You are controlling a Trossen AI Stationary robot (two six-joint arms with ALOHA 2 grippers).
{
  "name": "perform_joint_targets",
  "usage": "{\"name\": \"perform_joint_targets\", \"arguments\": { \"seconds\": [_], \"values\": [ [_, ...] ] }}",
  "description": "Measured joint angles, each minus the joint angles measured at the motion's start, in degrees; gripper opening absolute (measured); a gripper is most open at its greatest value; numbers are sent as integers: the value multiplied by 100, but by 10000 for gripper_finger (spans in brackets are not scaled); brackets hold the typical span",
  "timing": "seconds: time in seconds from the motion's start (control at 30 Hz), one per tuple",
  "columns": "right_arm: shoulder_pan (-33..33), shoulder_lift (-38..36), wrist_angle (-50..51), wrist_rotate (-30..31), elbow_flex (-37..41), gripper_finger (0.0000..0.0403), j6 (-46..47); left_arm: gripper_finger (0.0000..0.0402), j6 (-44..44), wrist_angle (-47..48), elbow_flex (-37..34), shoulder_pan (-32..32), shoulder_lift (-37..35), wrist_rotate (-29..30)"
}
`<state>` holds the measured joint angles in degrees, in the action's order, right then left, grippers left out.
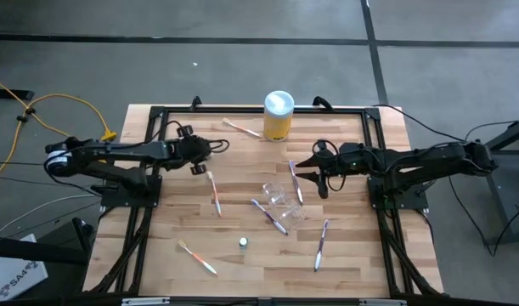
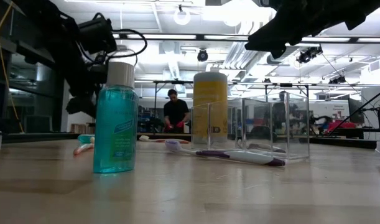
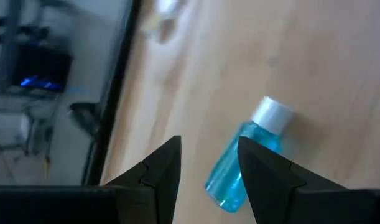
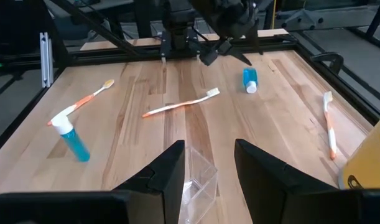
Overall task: Pick & Place toothbrushing station
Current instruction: Put the top mouthwash into the transparent organizer
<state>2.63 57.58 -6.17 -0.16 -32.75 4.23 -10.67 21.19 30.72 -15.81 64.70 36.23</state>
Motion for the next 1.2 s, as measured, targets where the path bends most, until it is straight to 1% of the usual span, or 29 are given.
{"name": "perform_joint_targets", "arguments": {
  "seconds": [0.07, 0.13, 0.23, 0.37, 0.43, 0.53, 0.7, 0.77, 0.87, 1.0, 1.07, 1.2],
  "values": [
    [0, 0, -2, 2, 0, 132, 0, 150, 456, -22, 0, 231, -43, 34],
    [0, 0, 0, 2, 0, 132, 2, 150, 506, 16, 8, 399, -61, -8],
    [0, 0, -4, 1, 0, 132, 33, 150, 524, 472, 212, 368, -59, -540],
    [0, 0, -27, 20, 0, 132, 42, 150, 686, 1495, 774, -134, -43, -1918],
    [0, 0, -76, 20, 0, 132, 42, 150, 642, 1957, 1037, -477, -43, -2435],
    [-1, 0, -93, 17, 0, 132, 40, 150, 345, 2435, 1245, -1028, -45, -2887],
    [0, 0, -92, 17, 0, 132, 11, 150, -218, 2533, 1250, -1746, -23, -3751],
    [0, 0, -92, 17, 0, 132, 7, 150, -506, 2530, 1250, -1879, -12, -3888],
    [-2, 0, -90, -1, 0, 132, 4, 150, -976, 2505, 1252, -2020, 77, -3911],
    [0, 0, -87, -1, 0, 132, 4, 150, -1556, 2495, 1252, -2127, 399, -3900],
    [-1, 0, -87, -2, 0, 132, 2, 150, -1799, 2422, 1252, -2131, 598, -3817],
    [0, 0, -69, -2, 0, 132, 31, 150, -1996, 2212, 1252, -2056, 945, -3359]
  ]
}}
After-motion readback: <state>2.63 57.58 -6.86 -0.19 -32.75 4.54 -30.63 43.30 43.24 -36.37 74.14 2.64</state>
